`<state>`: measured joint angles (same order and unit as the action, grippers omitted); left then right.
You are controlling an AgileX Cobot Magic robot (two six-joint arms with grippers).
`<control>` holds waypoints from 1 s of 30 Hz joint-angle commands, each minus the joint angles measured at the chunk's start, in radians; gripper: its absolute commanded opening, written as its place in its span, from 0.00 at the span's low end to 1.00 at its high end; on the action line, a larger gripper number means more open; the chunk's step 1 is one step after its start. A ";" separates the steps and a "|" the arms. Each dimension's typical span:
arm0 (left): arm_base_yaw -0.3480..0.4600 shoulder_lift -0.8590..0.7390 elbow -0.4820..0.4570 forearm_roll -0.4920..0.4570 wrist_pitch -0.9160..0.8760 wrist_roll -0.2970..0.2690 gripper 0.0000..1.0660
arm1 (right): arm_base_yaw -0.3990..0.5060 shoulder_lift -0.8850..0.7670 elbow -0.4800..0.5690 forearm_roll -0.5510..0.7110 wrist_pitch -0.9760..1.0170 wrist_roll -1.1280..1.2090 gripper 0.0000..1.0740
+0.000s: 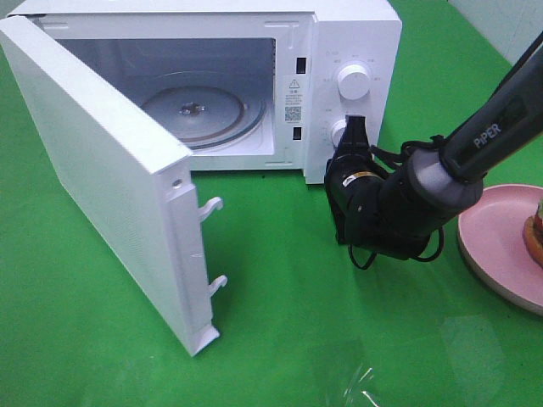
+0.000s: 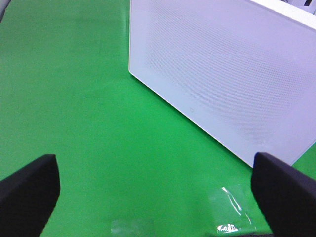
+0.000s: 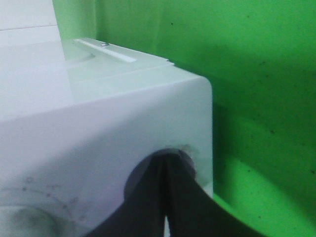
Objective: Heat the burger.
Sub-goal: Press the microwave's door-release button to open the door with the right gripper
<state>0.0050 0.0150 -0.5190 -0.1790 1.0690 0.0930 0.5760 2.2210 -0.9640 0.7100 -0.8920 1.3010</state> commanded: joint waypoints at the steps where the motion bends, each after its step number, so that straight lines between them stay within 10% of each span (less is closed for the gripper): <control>1: 0.002 -0.003 0.002 -0.010 0.000 0.002 0.92 | -0.055 -0.024 -0.079 -0.053 -0.106 -0.050 0.00; 30: 0.002 -0.003 0.002 -0.010 0.000 0.002 0.92 | -0.054 -0.265 0.145 -0.249 0.397 -0.216 0.00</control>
<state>0.0050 0.0150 -0.5190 -0.1790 1.0690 0.0930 0.5250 1.9980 -0.8310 0.5030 -0.5510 1.1460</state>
